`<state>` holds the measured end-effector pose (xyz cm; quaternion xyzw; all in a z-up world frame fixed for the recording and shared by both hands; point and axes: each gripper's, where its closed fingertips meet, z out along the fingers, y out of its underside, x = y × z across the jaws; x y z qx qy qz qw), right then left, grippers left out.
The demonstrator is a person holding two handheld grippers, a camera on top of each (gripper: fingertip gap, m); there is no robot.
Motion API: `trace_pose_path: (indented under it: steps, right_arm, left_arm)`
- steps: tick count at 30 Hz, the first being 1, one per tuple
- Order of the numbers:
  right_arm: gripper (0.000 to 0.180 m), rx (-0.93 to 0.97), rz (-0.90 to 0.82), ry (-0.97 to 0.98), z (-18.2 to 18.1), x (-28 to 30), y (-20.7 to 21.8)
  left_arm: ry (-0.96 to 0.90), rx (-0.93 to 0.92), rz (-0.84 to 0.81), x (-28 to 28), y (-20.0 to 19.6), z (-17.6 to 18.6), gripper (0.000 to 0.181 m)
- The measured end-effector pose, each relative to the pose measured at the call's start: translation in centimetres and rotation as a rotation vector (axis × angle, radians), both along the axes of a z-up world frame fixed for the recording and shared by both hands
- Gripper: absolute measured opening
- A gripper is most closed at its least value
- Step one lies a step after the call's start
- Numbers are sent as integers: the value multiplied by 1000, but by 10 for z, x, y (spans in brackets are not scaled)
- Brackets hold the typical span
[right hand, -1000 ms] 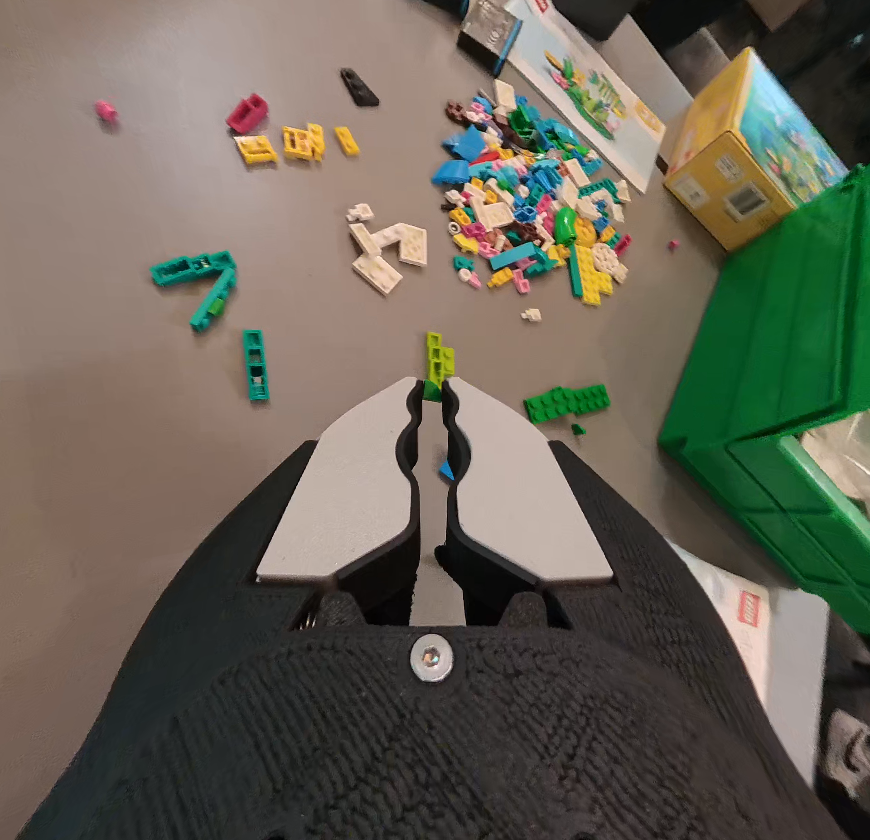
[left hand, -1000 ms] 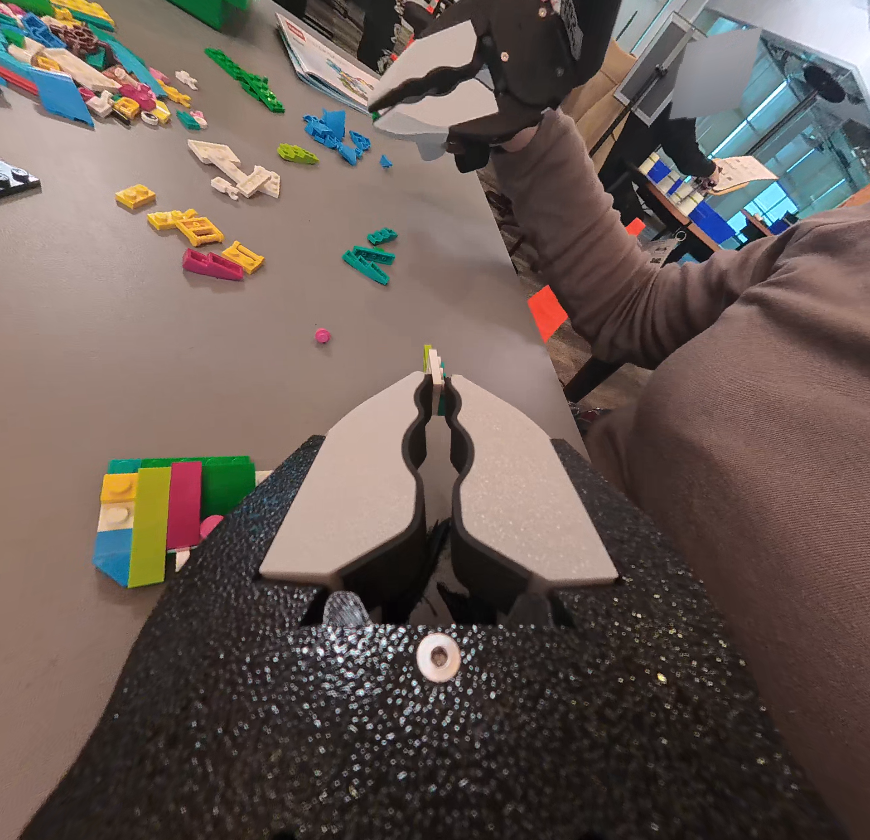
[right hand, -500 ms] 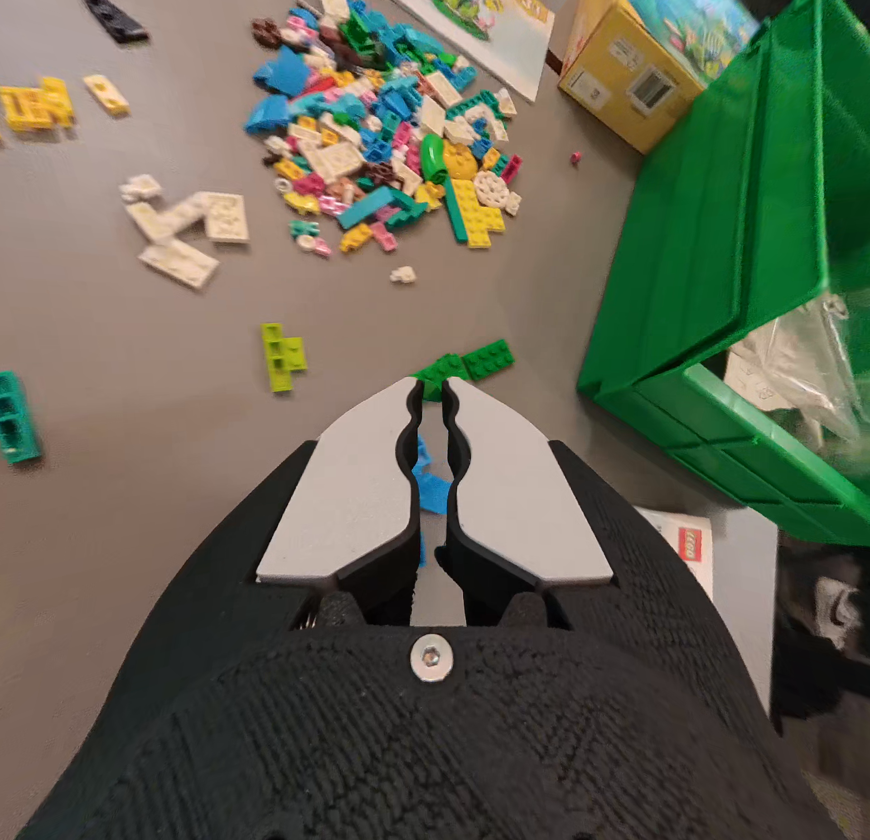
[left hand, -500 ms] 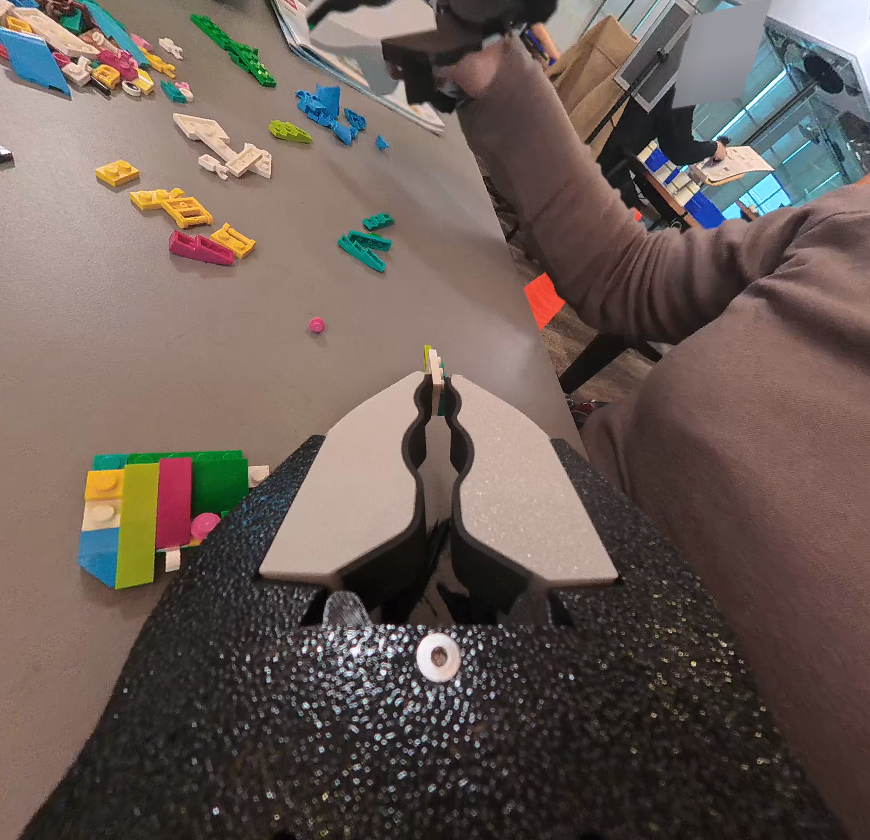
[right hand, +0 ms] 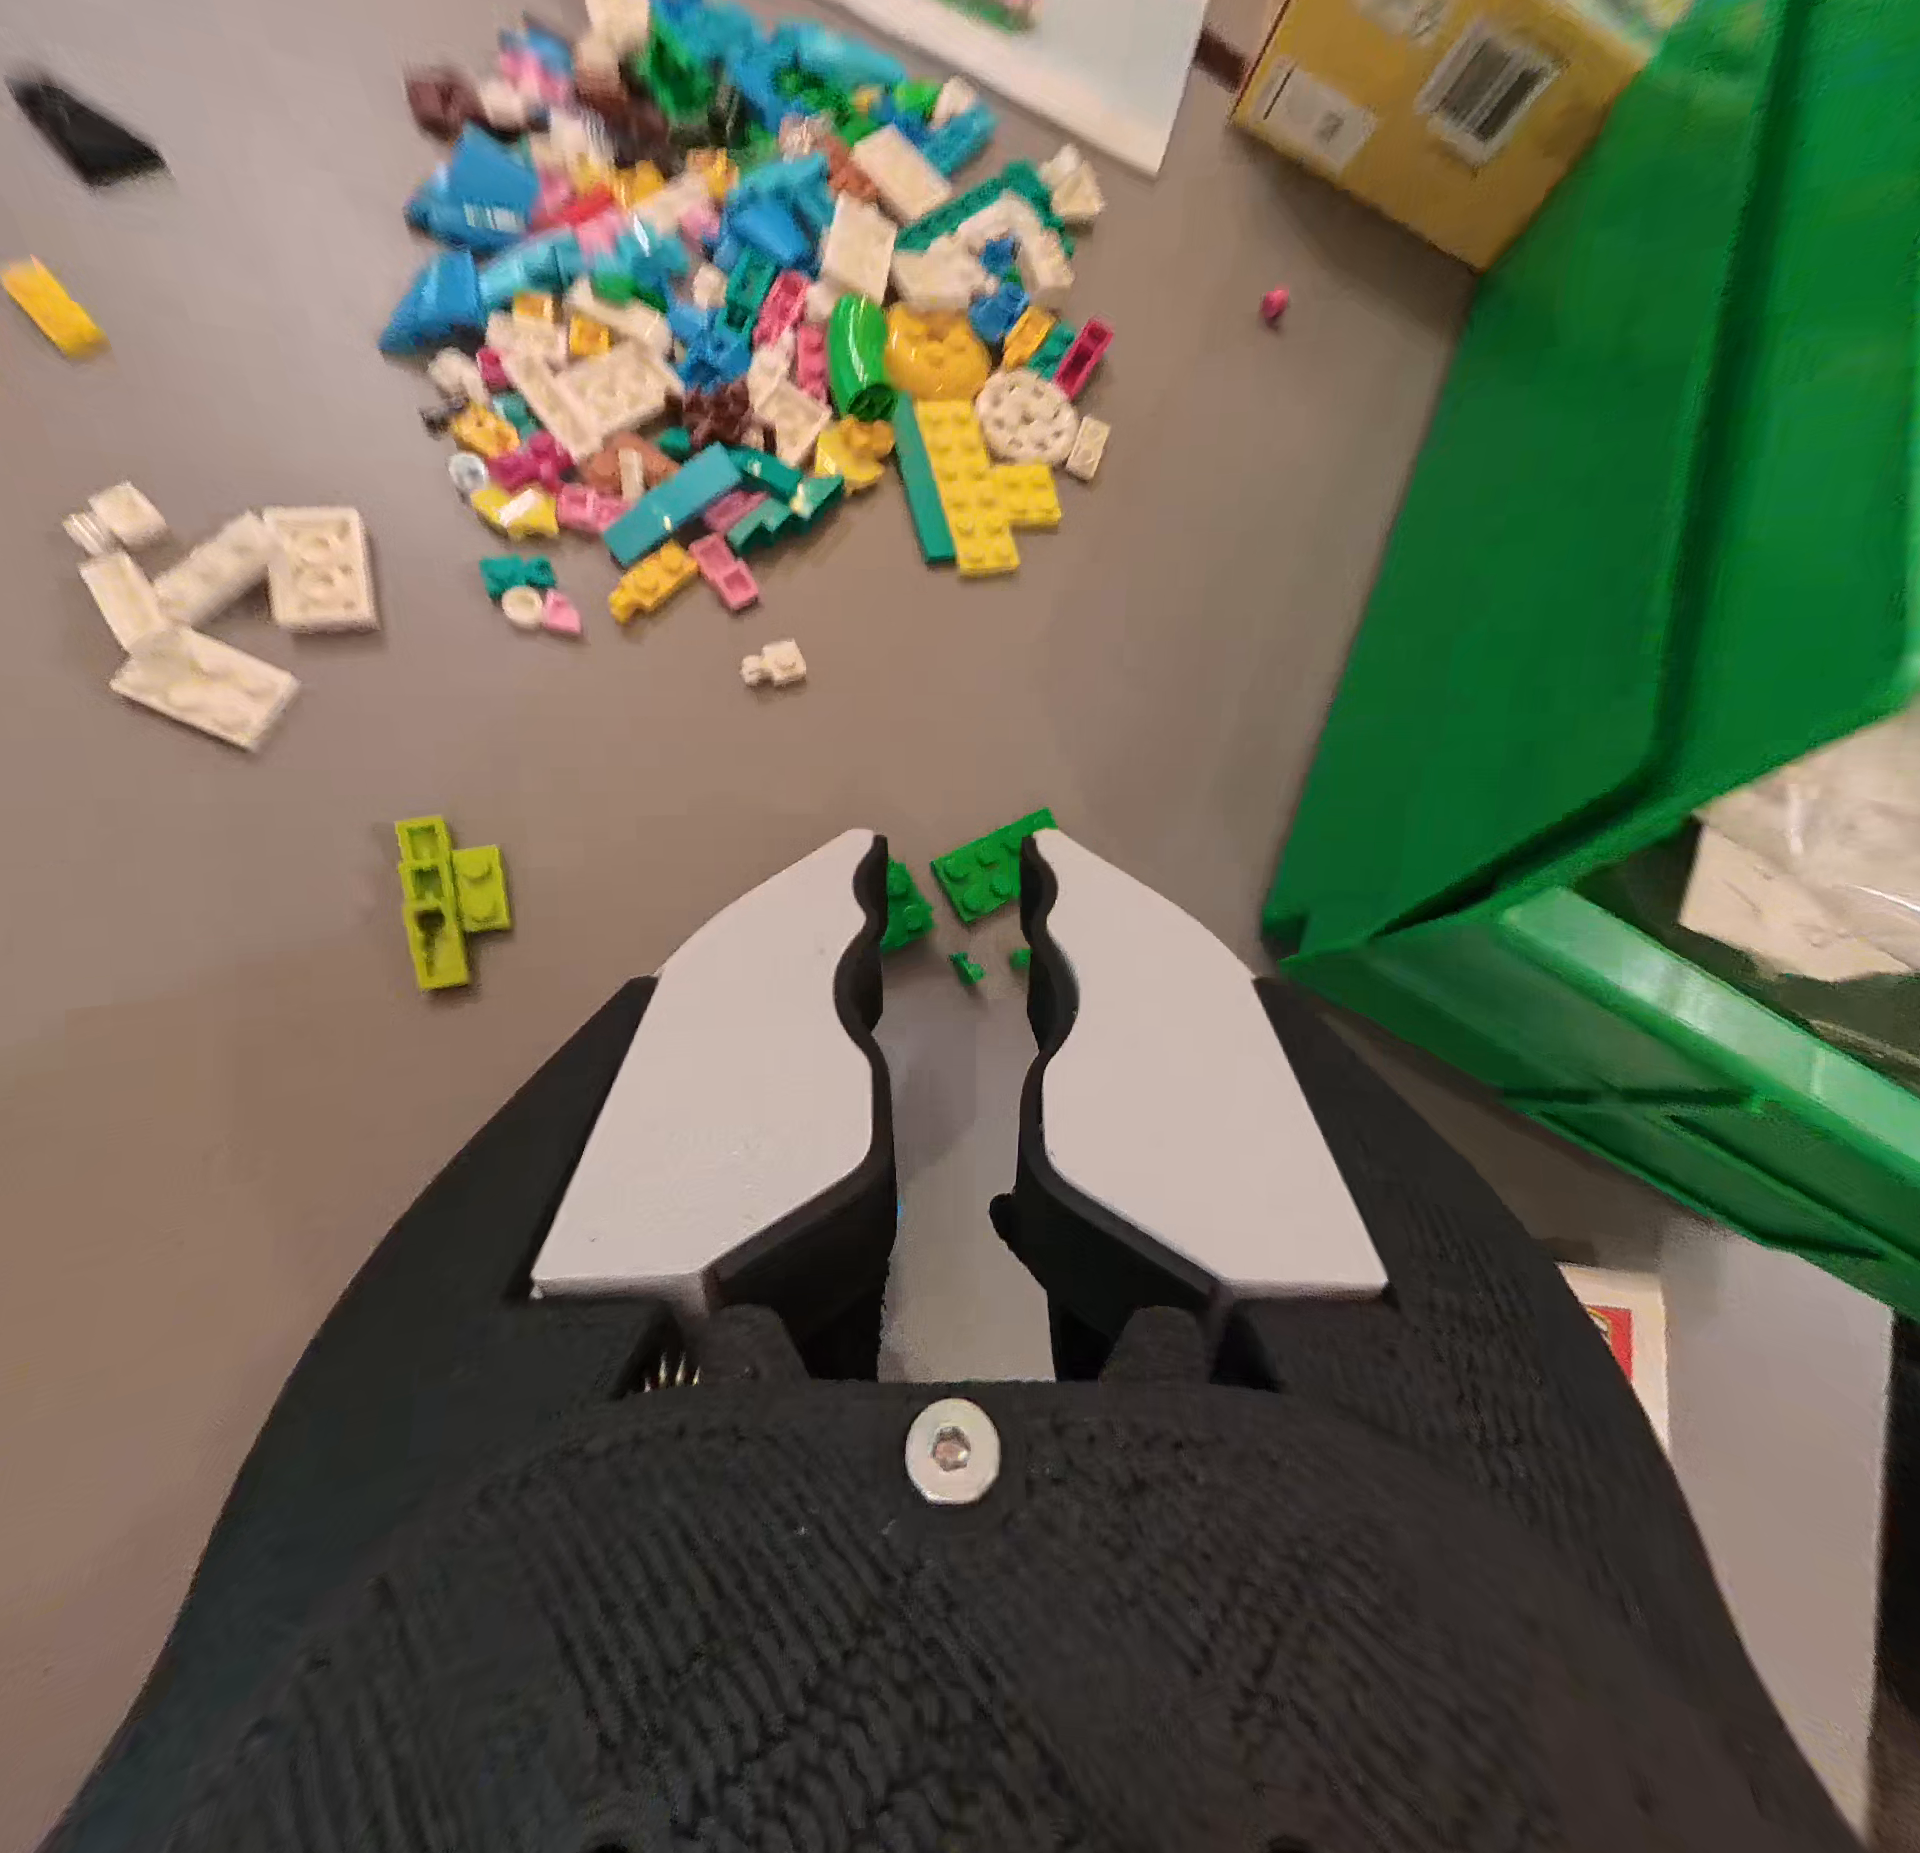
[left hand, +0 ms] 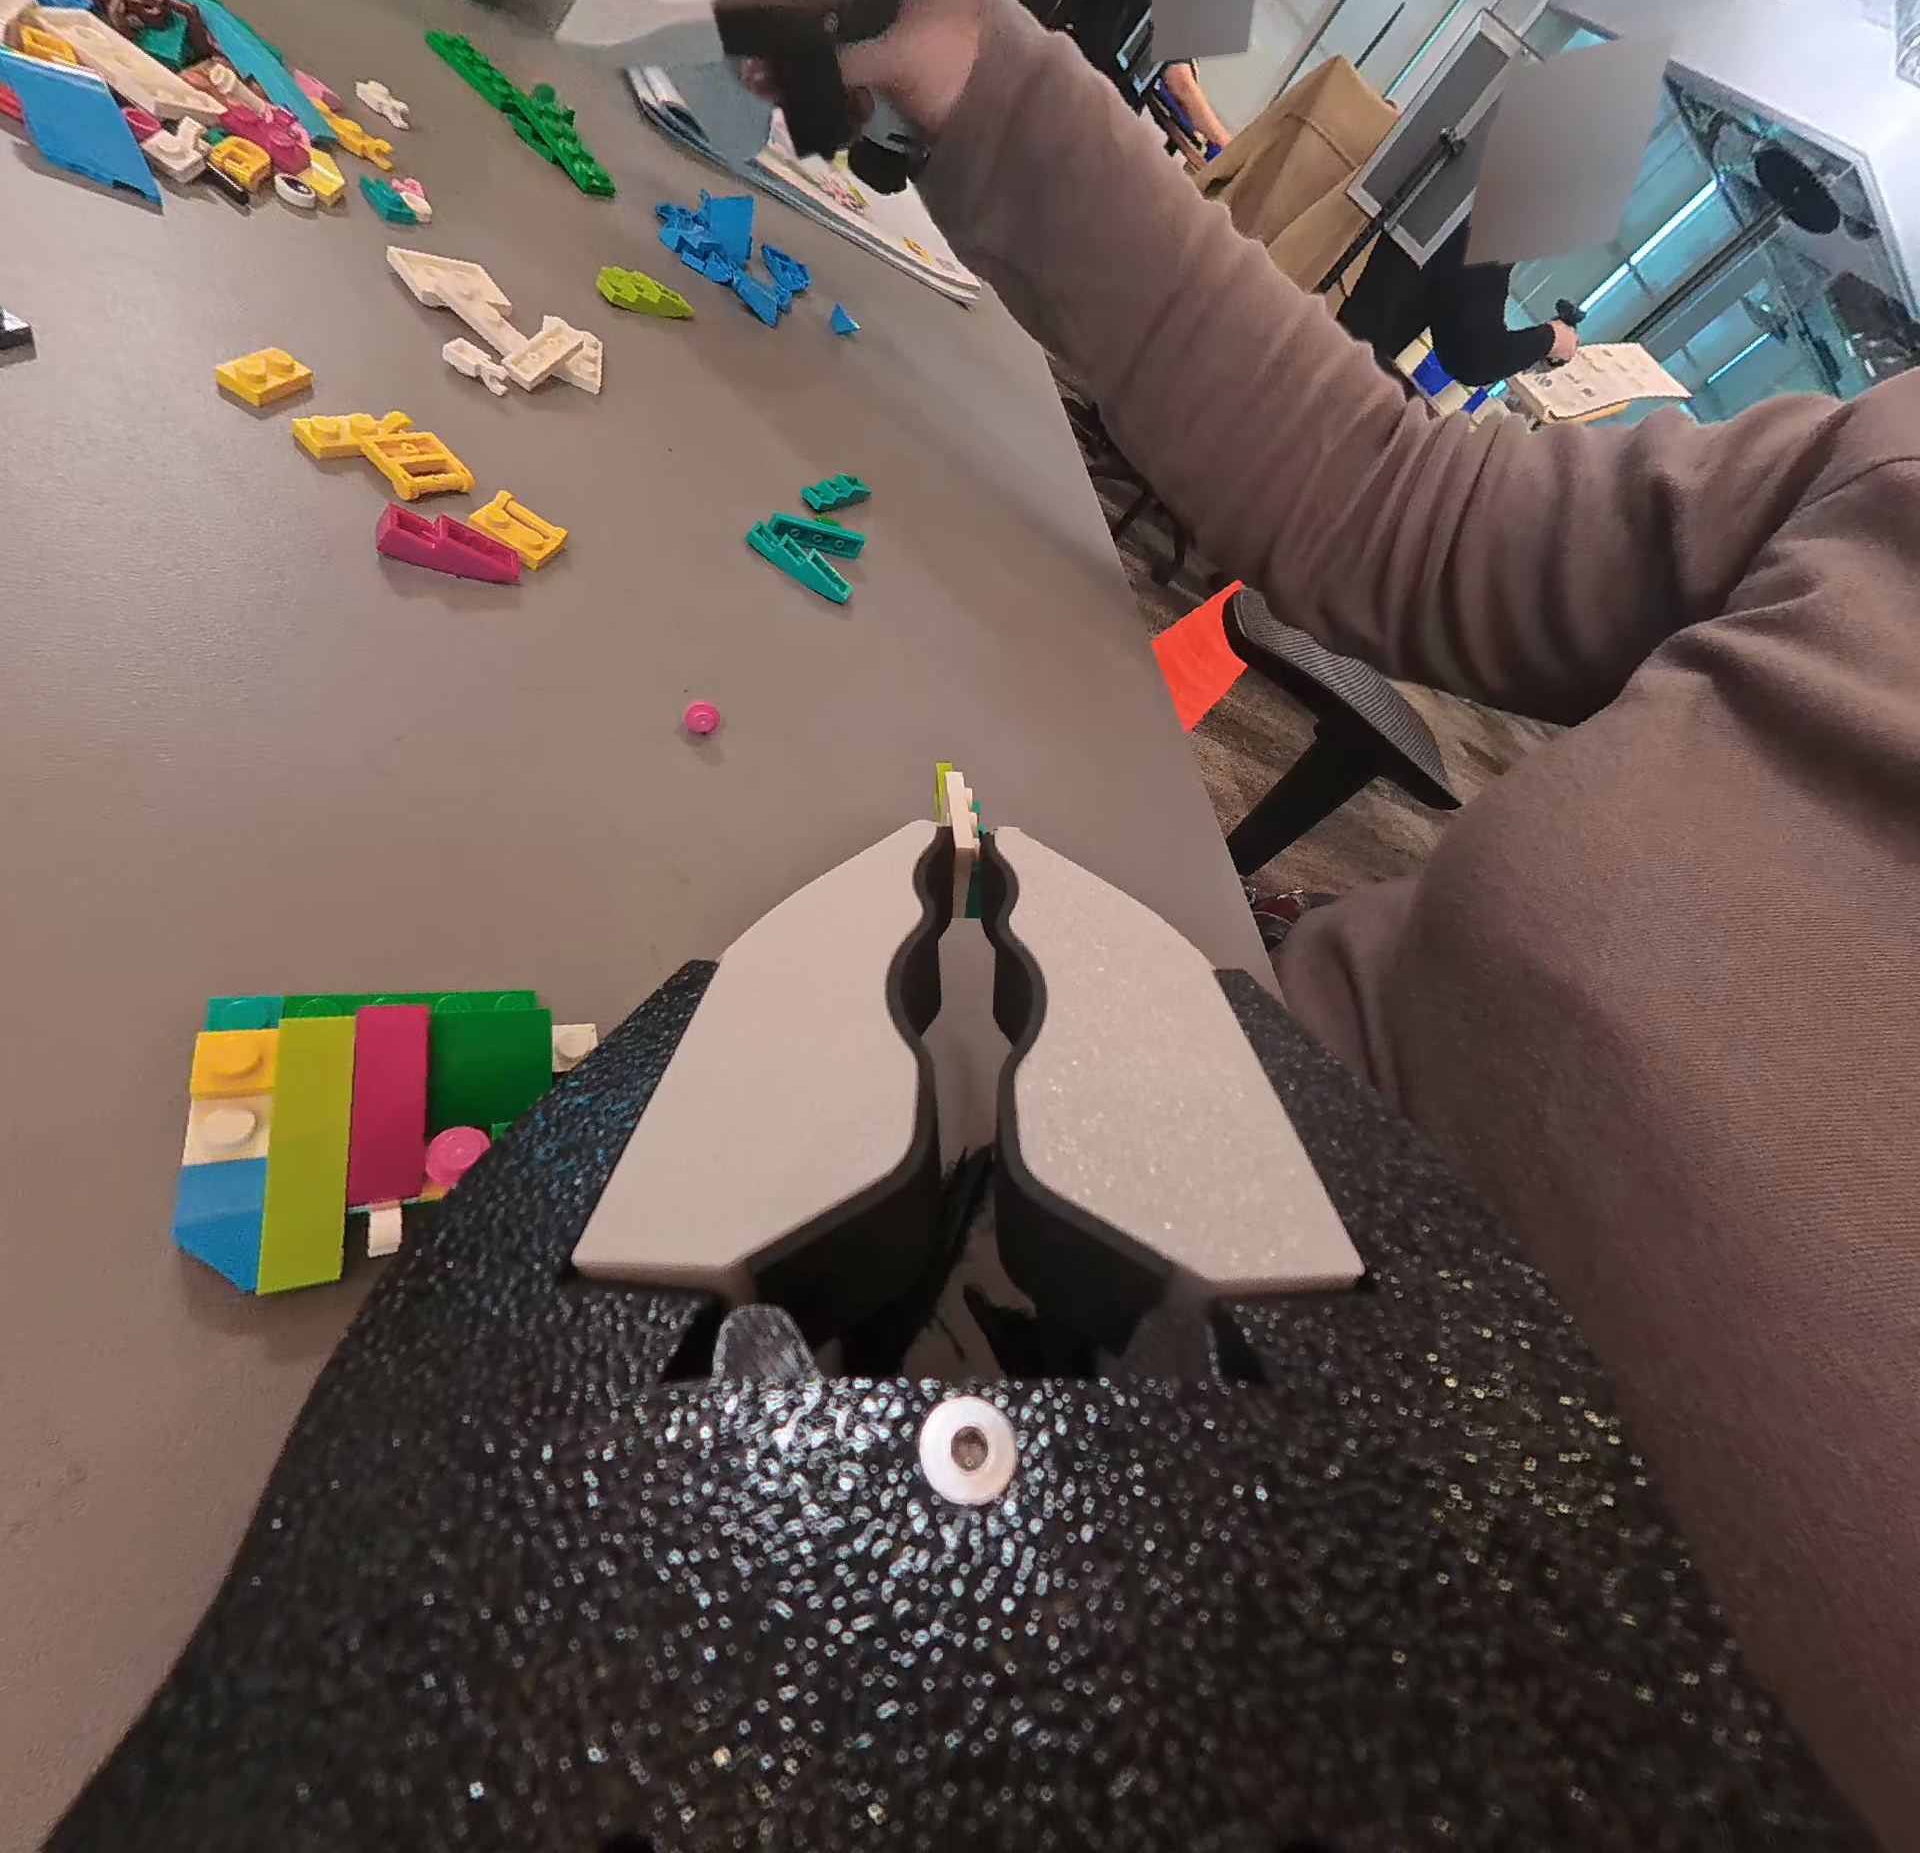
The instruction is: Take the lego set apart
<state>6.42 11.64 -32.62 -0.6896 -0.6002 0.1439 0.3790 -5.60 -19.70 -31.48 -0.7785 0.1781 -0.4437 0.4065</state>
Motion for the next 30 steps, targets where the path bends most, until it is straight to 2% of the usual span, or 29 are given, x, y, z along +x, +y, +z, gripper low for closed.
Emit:
trace_pose_path:
  steps: [3, 6, 9, 12, 18, 22, 24, 26, 30]
  right_arm:
    - [23, -72, 37, 189, 28, -17, -30]
    - [23, -240, 262, 400, 55, -54, -124]
    - [24, -471, 521, 536, 63, -78, -229]
    - [25, -515, 606, 529, 54, -90, -278]
    - [22, -355, 650, 406, 39, -101, -307]
    - [15, -472, 715, 373, 35, -99, -322]
    - [7, -472, 727, 367, 32, -100, -324]
    - [6, -457, 733, 372, 33, -100, -324]
    - [5, -312, 709, 384, 33, -103, -318]
  left_arm:
    - [-26, 5, 9, -2, 1, 3, 4]
    - [-102, 30, 1, -3, -1, 12, 4]
    - [-203, 79, -54, 1, -8, 29, 4]
    - [-178, 104, -52, 3, -9, 28, 4]
    - [-152, 146, -69, 8, -13, 30, 4]
    - [-129, 172, -85, 11, -15, 29, 4]
    - [-135, 177, -79, 10, -14, 30, 4]
    - [-137, 179, -77, 10, -14, 30, 4]
    - [-126, 184, -13, 5, -7, 31, 4]
